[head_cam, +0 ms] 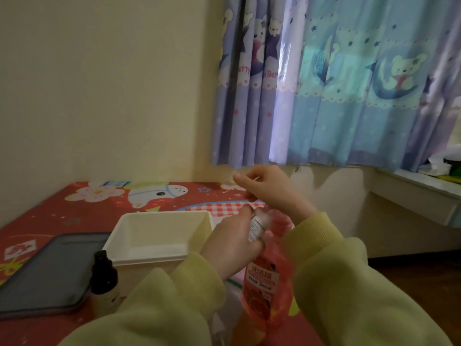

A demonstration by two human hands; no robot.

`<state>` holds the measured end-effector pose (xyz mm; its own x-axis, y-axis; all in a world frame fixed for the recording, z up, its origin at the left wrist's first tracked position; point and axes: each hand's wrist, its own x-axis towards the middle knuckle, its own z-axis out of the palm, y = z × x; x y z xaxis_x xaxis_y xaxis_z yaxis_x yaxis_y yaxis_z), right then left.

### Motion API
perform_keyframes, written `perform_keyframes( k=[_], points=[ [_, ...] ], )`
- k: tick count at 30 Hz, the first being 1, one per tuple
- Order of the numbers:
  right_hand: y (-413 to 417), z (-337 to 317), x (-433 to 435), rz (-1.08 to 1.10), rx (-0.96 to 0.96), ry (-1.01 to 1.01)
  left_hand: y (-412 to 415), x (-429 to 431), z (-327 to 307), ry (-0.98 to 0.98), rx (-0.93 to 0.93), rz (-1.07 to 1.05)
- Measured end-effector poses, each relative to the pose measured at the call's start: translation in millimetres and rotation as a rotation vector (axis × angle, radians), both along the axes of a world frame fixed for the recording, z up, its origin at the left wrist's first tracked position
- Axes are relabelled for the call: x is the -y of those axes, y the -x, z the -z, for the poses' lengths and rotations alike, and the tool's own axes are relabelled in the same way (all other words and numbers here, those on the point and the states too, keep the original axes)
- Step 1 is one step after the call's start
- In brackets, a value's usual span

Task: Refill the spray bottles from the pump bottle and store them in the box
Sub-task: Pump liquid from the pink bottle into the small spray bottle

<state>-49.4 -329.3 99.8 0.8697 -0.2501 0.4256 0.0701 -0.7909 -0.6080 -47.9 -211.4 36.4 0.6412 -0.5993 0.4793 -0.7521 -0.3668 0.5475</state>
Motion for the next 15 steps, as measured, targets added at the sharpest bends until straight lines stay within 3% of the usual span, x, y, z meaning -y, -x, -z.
perform_keyframes(
  k=[7, 15],
  points=[
    [2.6, 11.5, 4.7, 0.019, 0.080, -0.069, -5.7, 5.0, 12.3, -0.047, 0.007, -0.010],
    [4.6, -10.1, -1.1, -0.078, -0.110, -0.076, -4.9, -2.1, -8.6, -0.029, 0.034, 0.028]
  ],
)
